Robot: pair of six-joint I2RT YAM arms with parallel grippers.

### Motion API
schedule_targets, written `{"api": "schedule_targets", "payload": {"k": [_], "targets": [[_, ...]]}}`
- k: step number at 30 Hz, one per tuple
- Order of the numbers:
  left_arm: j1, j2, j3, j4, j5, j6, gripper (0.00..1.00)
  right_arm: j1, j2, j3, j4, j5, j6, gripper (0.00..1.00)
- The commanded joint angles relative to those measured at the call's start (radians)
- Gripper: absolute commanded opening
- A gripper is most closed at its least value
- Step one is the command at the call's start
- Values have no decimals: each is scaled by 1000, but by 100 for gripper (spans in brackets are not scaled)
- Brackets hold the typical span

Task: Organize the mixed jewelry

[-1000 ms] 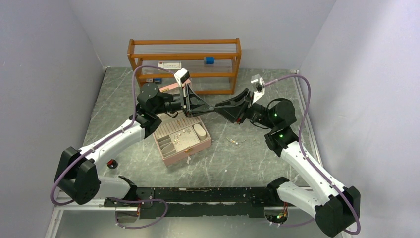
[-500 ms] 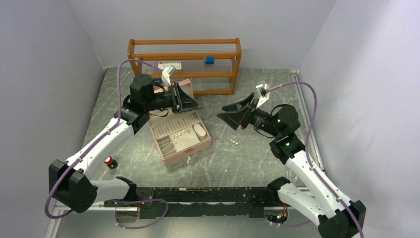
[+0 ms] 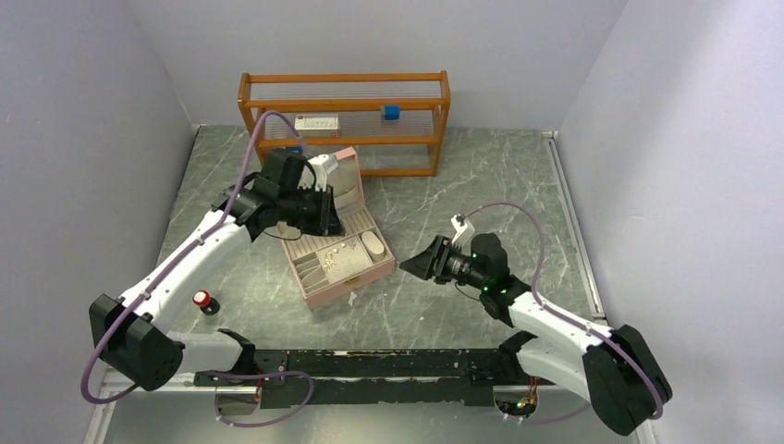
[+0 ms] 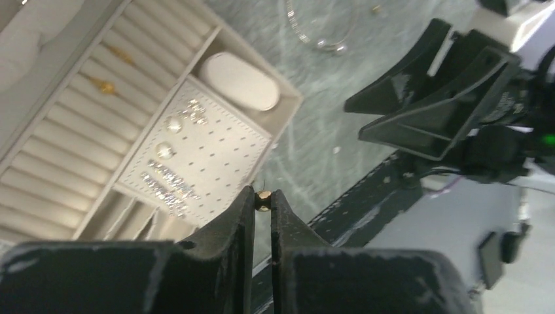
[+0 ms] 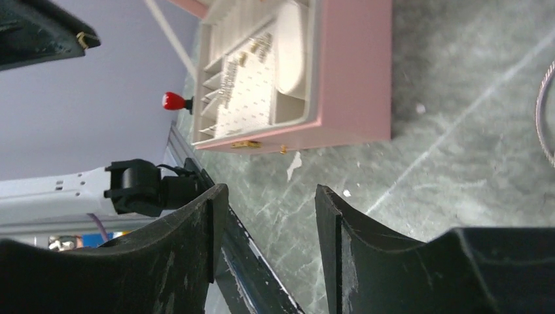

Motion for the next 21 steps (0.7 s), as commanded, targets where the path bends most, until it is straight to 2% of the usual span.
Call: {"api": "schedule_targets", "payload": {"k": [1, 10, 15, 21], "targets": [[-27, 51, 39, -130, -155, 144, 15, 51, 73, -41, 157, 126, 121, 55], [-98, 179, 75, -189, -309, 180, 15, 108, 217, -34, 231, 232, 168, 53], [-117, 222, 92, -201, -315, 198, 16, 156, 283, -27, 272, 262, 175, 52], [-130, 278, 92, -210, -290, 245, 16, 200, 375, -44, 399, 286, 173, 51]]}}
